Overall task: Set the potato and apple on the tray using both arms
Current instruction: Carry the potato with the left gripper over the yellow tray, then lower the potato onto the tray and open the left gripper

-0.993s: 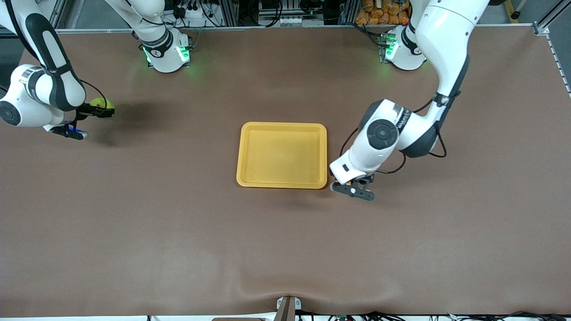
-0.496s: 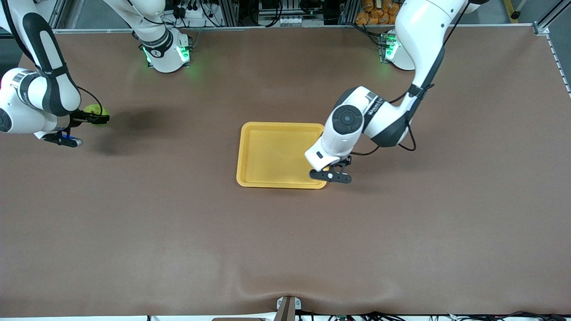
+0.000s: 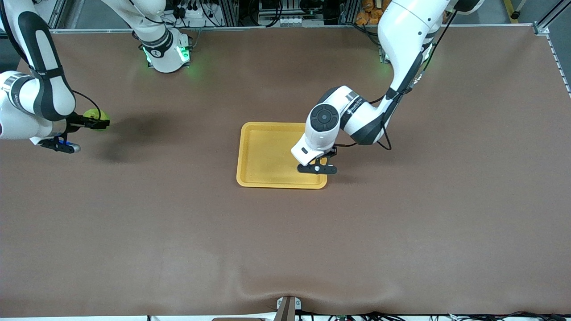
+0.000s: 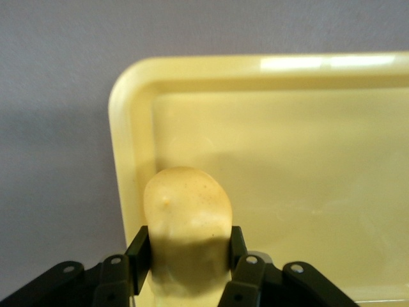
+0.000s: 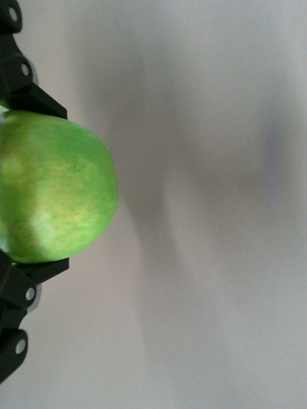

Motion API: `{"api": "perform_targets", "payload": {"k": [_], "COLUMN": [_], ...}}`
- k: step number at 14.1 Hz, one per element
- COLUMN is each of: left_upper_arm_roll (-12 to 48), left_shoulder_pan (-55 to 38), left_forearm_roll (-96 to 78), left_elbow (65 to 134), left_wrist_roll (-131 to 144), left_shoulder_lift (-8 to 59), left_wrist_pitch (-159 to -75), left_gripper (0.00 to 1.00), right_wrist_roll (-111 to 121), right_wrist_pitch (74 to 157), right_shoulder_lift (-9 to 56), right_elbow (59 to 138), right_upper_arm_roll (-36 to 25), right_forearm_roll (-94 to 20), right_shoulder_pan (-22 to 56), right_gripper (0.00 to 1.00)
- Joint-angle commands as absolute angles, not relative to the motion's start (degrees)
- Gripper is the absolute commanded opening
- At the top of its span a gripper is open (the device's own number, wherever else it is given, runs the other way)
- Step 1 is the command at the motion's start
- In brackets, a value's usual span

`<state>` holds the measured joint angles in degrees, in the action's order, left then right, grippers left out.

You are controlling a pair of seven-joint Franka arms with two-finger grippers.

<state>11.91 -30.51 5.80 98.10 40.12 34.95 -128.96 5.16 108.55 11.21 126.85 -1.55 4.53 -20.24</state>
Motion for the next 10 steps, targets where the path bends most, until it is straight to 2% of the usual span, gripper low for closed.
{"api": "perform_targets", "payload": {"k": [1, 6, 9, 10], "left_upper_arm_roll": [11.25, 11.25, 11.25, 11.25], "left_shoulder_pan": [-31.38, -31.46, -31.82, -31.82], "left_forearm_roll": [8.78, 9.14, 9.84, 10.02], "left_elbow": [96.77, 95.28, 95.01, 95.01], "left_wrist_roll": [42.54, 42.54, 42.63, 42.63], "left_shoulder_lift": [35.94, 37.97, 38.67, 38.85], "left_wrist_pitch": [-128.14, -128.14, -128.14, -128.14], "left_gripper": [0.00, 0.00, 0.05, 0.11], "right_wrist_roll": [5.01, 4.48, 4.39, 4.39], "right_wrist_pitch": [107.05, 106.18, 106.00, 106.08], "right_shoulder_lift": [12.65, 13.27, 13.27, 13.27], "right_elbow": [124.81, 123.05, 122.87, 122.78], "right_upper_arm_roll": [-1.84, -1.76, -1.85, -1.85], "right_forearm_roll": [1.68, -0.44, -3.07, -3.60], "right_shoulder_pan": [-18.38, -16.35, -14.51, -13.98], "right_gripper": [0.03, 0.03, 0.04, 0.05]}}
